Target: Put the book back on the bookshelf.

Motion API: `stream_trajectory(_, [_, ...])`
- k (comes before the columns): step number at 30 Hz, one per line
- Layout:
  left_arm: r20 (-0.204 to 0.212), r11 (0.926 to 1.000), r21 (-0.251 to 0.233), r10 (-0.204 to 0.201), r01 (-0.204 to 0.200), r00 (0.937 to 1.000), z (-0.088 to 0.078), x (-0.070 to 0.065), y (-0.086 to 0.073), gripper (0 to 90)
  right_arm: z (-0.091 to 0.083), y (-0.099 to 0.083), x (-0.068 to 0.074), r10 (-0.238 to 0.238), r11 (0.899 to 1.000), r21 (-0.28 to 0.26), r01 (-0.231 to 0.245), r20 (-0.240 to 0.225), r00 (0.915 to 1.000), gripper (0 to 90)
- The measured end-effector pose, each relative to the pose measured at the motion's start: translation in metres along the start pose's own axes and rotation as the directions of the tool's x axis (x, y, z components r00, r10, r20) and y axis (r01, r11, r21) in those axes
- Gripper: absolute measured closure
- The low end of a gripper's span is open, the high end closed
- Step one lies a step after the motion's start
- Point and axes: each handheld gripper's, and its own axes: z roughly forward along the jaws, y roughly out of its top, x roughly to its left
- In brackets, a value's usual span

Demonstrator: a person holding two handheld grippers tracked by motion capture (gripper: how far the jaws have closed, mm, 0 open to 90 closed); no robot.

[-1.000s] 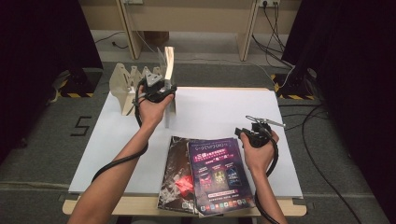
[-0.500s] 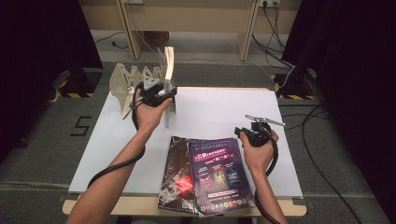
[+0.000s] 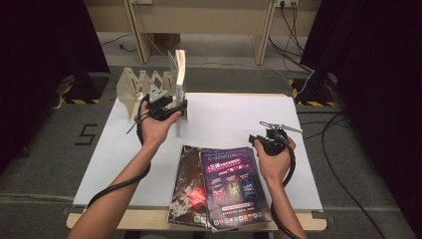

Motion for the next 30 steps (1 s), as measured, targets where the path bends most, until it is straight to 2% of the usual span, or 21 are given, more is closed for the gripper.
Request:
stream_trajectory(3, [0.011,0.9996,0.021,-0.017,0.017,0.9998,-0.005,0.000,-0.005,37.2,0.000,0.000,0.000,-0.007,1.000,0.001,0.007,0.001,1.0000,65.1])
stream_trajectory(6, [0.020,0.9987,0.048,-0.018,0.017,0.9996,-0.010,0.000,-0.013,37.0,-0.001,0.000,0.000,-0.007,1.000,0.010,0.007,0.002,1.0000,64.9])
stream_trajectory(12, [0.064,0.9924,0.116,-0.049,0.042,0.9968,-0.022,0.002,-0.033,36.9,0.000,-0.001,0.001,-0.016,0.999,0.037,0.015,0.010,0.9998,64.7])
stream_trajectory(15, [0.086,0.9839,0.157,-0.099,0.085,0.9913,-0.030,0.003,-0.048,36.4,0.000,-0.002,0.001,-0.021,0.998,0.052,0.021,0.012,0.9997,64.1])
stream_trajectory(18, [0.111,0.9777,0.191,-0.109,0.086,0.9878,-0.037,0.000,-0.062,36.3,0.001,-0.005,0.002,-0.024,0.997,0.075,0.022,0.017,0.9996,63.5])
stream_trajectory(21, [0.136,0.9691,0.223,-0.137,0.105,0.9811,-0.042,-0.004,-0.074,36.6,0.003,-0.009,0.000,-0.016,0.994,0.104,0.013,0.026,0.9995,63.2])
stream_trajectory(24, [0.161,0.9625,0.251,-0.146,0.102,0.9762,-0.046,-0.011,-0.085,37.3,0.006,-0.015,0.000,-0.016,0.990,0.142,0.012,0.030,0.9994,63.2])
stream_trajectory(27, [0.182,0.9515,0.291,-0.158,0.101,0.9705,-0.050,-0.017,-0.096,38.8,0.008,-0.020,-0.001,-0.018,0.985,0.171,0.013,0.028,0.9995,63.2])
stream_trajectory(30, [0.202,0.9462,0.308,-0.166,0.098,0.9651,-0.051,-0.023,-0.104,40.4,0.009,-0.022,-0.001,-0.015,0.979,0.205,0.010,0.024,0.9996,63.1])
